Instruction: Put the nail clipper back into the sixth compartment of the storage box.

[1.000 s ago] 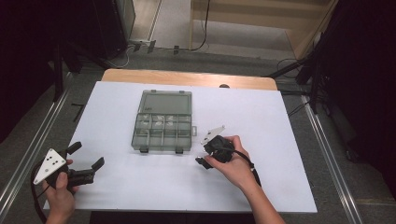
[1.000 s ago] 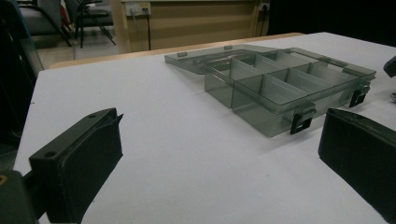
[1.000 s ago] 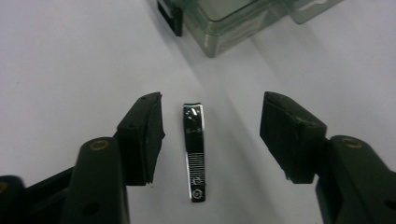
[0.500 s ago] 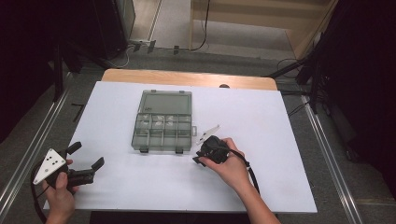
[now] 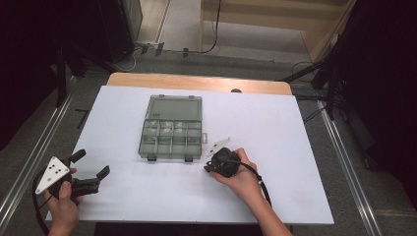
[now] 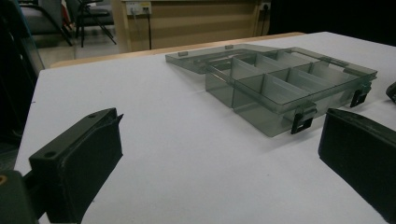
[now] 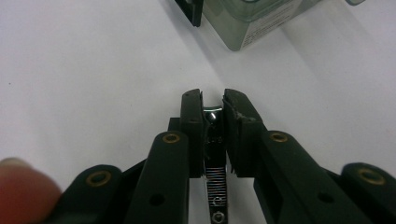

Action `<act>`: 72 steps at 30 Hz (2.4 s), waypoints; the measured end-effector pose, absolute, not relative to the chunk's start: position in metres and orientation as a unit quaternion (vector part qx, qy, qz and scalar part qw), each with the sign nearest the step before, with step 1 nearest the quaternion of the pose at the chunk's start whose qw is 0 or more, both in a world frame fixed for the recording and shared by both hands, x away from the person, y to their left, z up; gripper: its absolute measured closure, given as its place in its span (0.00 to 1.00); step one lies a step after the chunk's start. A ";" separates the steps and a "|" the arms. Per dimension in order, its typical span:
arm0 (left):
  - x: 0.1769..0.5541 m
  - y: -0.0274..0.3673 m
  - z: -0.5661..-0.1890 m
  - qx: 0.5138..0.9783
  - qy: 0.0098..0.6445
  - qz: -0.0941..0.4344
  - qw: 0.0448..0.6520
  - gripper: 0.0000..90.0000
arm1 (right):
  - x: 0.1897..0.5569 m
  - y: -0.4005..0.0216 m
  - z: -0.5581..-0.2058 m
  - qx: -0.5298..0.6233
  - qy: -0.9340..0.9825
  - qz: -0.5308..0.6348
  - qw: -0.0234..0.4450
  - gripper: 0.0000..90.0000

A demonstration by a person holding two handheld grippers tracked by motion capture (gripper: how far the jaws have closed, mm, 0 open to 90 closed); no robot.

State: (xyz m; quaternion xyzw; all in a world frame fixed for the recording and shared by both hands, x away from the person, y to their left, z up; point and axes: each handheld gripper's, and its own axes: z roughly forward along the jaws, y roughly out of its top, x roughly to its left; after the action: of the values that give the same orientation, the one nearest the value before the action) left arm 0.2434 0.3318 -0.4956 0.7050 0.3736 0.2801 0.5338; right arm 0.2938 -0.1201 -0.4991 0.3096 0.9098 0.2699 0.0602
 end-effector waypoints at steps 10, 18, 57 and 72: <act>0.244 0.332 -0.496 0.704 0.374 0.280 0.535 0.00 | 0.294 -0.124 -0.494 0.313 0.903 0.289 0.045 0.91; 0.243 0.332 -0.496 0.703 0.374 0.280 0.536 0.00 | 0.294 -0.126 -0.472 0.313 0.895 0.315 0.051 0.91; 0.243 0.333 -0.495 0.704 0.371 0.279 0.538 0.00 | 0.319 -0.075 -0.432 0.301 0.886 0.348 0.053 0.91; 0.243 0.333 -0.495 0.706 0.369 0.279 0.537 0.00 | 0.329 -0.050 -0.428 0.296 0.886 0.352 0.049 0.91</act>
State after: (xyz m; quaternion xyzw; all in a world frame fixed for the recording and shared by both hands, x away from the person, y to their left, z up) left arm 0.2428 0.3327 -0.4954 0.7056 0.3688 0.2787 0.5371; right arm 0.3294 -0.0499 -0.4282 0.2963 0.8863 0.3525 0.0488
